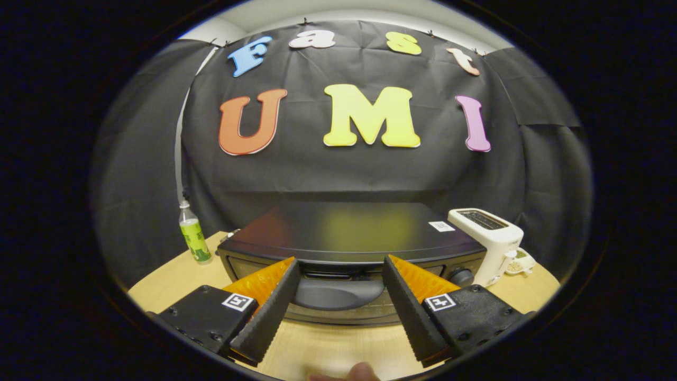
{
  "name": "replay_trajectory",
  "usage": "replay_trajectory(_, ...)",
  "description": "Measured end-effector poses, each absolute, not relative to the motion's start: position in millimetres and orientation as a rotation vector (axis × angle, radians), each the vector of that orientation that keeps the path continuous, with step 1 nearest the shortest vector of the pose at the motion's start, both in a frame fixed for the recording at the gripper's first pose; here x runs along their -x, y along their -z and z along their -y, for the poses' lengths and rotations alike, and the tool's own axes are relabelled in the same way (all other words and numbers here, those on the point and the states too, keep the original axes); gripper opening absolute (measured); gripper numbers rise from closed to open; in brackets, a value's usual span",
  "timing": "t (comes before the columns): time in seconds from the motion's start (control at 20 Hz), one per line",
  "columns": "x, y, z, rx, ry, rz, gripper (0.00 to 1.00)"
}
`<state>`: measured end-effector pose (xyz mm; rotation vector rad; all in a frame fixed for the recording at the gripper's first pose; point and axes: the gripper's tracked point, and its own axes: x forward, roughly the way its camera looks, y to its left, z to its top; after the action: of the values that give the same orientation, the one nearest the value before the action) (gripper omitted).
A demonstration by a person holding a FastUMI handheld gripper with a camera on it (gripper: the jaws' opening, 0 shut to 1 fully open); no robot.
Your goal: Open the toaster oven, put the food inside, and close the toaster oven door.
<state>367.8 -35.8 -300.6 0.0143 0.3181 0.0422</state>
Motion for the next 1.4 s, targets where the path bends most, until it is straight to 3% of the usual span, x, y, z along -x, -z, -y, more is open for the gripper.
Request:
replay_trajectory(0.4,-354,307,36,-0.006,-0.046,-0.372,1.00)
replay_trajectory(0.9,-279,339,36,0.016,-0.037,-0.443,1.00)
replay_trajectory(1.4,-228,394,36,0.020,-0.049,-0.678,1.00)
